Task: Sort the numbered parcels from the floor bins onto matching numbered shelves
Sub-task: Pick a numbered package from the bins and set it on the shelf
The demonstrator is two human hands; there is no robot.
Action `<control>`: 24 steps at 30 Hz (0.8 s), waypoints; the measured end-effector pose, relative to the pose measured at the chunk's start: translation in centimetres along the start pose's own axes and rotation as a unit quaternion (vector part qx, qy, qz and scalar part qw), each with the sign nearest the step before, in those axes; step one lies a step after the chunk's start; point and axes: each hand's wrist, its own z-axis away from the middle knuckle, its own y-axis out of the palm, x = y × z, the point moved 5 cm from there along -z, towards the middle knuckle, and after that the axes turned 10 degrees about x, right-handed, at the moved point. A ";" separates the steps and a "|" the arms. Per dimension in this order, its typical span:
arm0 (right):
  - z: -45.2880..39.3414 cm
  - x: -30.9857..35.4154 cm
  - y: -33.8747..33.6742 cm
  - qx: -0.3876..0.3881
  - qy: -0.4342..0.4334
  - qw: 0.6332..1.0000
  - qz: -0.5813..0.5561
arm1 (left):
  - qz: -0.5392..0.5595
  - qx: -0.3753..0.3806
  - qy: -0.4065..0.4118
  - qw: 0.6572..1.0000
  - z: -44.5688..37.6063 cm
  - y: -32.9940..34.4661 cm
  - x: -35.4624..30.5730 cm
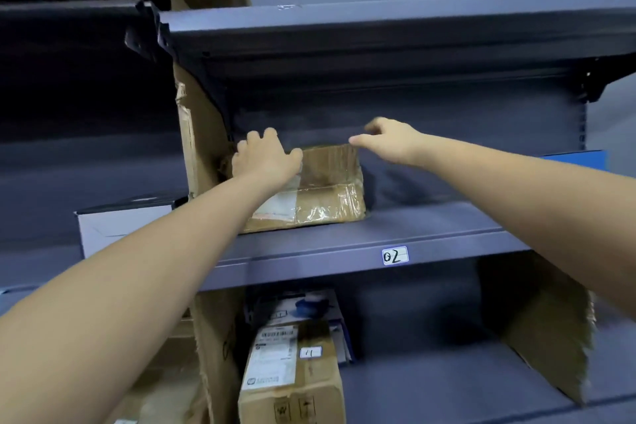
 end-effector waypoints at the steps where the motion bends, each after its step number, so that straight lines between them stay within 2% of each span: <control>1: 1.0 0.1 -0.5 -0.002 -0.012 0.999 0.031 | 0.001 0.006 0.016 1.000 0.3 0.0 -0.6; 12: 13.0 -4.4 -7.1 -0.033 -0.019 0.979 0.201 | 0.079 0.098 0.182 0.975 5.9 2.4 -10.3; 16: 17.3 -7.0 -10.2 -0.025 0.010 0.966 0.255 | 0.074 0.126 0.238 0.960 8.7 3.1 -15.3; 24: 28.3 -11.9 -16.9 -0.019 0.078 0.945 0.317 | 0.112 0.180 0.299 0.930 16.9 4.7 -26.2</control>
